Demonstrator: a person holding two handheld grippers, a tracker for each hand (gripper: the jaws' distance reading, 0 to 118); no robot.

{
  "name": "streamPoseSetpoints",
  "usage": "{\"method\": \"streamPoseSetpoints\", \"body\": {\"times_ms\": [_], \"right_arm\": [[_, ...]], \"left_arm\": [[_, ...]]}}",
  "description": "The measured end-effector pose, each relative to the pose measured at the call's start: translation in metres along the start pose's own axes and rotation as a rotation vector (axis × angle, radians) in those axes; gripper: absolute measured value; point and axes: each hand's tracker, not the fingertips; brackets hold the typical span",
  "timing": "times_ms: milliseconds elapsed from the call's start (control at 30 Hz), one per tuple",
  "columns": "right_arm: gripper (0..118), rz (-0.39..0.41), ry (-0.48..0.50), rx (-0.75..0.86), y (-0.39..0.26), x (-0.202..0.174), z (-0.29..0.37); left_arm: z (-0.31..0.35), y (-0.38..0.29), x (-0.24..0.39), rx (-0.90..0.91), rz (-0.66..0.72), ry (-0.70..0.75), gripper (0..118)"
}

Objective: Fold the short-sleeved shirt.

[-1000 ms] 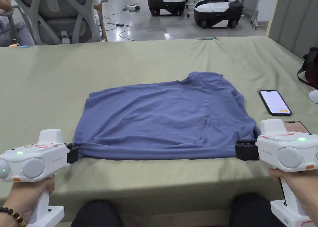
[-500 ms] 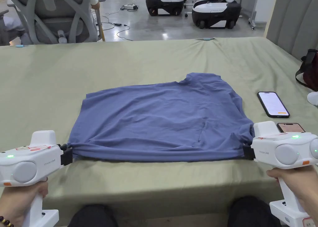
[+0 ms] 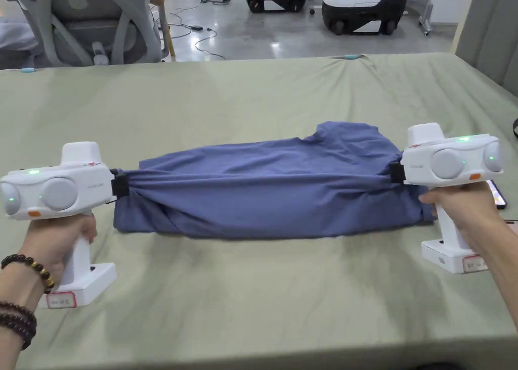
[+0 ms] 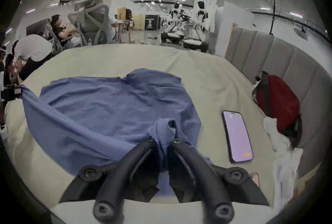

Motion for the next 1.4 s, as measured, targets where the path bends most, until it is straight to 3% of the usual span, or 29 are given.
{"method": "streamPoseSetpoints", "body": {"times_ms": [267, 300, 367, 400, 433, 467, 500, 533, 600, 700, 733, 767, 800, 833, 867, 900, 933, 1033, 1167, 1200, 1233, 1267, 1300, 1333, 1400], "right_arm": [[13, 0.002, -0.017, -0.082, -0.003, -0.003, -0.071], [19, 0.003, -0.022, -0.083, -0.005, -0.004, -0.073], [50, 0.003, -0.037, -0.08, -0.006, -0.003, -0.075], [69, 0.001, -0.042, -0.077, -0.006, -0.002, -0.073], [94, -0.007, -0.046, -0.074, -0.005, -0.001, -0.069], [110, -0.016, -0.043, -0.081, -0.003, 0.002, -0.066], [117, -0.027, -0.04, -0.09, -0.003, 0.003, -0.059], [117, -0.04, -0.038, -0.076, -0.005, 0.003, -0.048], [117, -0.058, -0.016, -0.012, -0.009, 0.004, -0.026], [112, -0.05, 0.004, -0.019, -0.022, 0.0, 0.008], [106, -0.042, 0.009, -0.023, -0.029, -0.003, 0.018], [91, -0.033, 0.01, -0.02, -0.035, -0.005, 0.027], [70, -0.02, 0.001, -0.018, -0.042, -0.007, 0.036], [33, -0.009, -0.012, -0.017, -0.049, -0.01, 0.043], [15, -0.006, -0.015, -0.018, -0.054, -0.011, 0.047], [9, -0.003, -0.008, -0.022, -0.059, -0.011, 0.053], [6, 0.001, 0.02, -0.034, -0.063, -0.011, 0.058], [0, 0.013, 0.03, -0.035, -0.068, -0.011, 0.058], [0, 0.018, 0.027, -0.024, -0.065, -0.011, 0.059], [0, 0.015, 0.032, -0.021, -0.063, -0.011, 0.057], [0, 0.017, 0.037, -0.02, -0.062, -0.012, 0.055], [0, 0.022, 0.045, -0.02, -0.062, -0.01, 0.048], [0, 0.029, 0.052, -0.019, -0.061, -0.01, 0.045], [0, 0.03, 0.058, -0.021, -0.059, -0.01, 0.042], [0, 0.032, 0.064, -0.026, -0.059, -0.012, 0.041]], "left_arm": [[-0.082, -0.014, -0.002, -0.164, 0.029, 0.039, 5], [-0.085, -0.017, -0.001, -0.173, 0.022, 0.048, 6], [-0.086, -0.021, 0.001, -0.158, 0.011, 0.05, 13], [-0.083, -0.02, 0.002, -0.147, 0.007, 0.052, 23], [-0.08, -0.019, 0.003, -0.142, 0.005, 0.057, 52], [-0.076, -0.017, 0.003, -0.136, 0.003, 0.071, 80], [-0.071, -0.016, 0.002, -0.13, -0.003, 0.091, 108], [-0.064, -0.016, 0.001, -0.124, -0.008, 0.099, 118], [-0.042, -0.019, -0.001, -0.048, 0.007, 0.08, 111], [-0.01, -0.027, -0.004, -0.051, 0.037, 0.059, 114], [0.002, -0.031, -0.004, -0.053, 0.036, 0.049, 114], [0.012, -0.036, -0.004, -0.049, 0.033, 0.038, 112], [0.023, -0.041, -0.004, -0.04, 0.021, 0.021, 103], [0.034, -0.046, -0.002, -0.028, 0.007, 0.023, 77], [0.042, -0.05, -0.001, -0.014, -0.011, 0.036, 47], [0.05, -0.055, 0.0, -0.007, -0.044, 0.058, 20], [0.057, -0.059, 0.001, 0.001, -0.068, 0.059, 4], [0.068, -0.063, -0.002, 0.002, -0.077, 0.013, 0], [0.061, -0.058, -0.001, 0.001, -0.077, 0.008, 2], [0.056, -0.056, -0.001, -0.001, -0.075, 0.019, 21], [0.046, -0.052, 0.0, -0.015, -0.068, 0.024, 72], [0.039, -0.051, 0.0, -0.036, -0.058, 0.038, 107], [0.028, -0.05, 0.0, -0.062, -0.047, 0.056, 118], [0.018, -0.05, 0.0, -0.051, -0.028, 0.032, 108], [-0.008, -0.046, 0.0, -0.075, 0.002, 0.031, 103]]}}
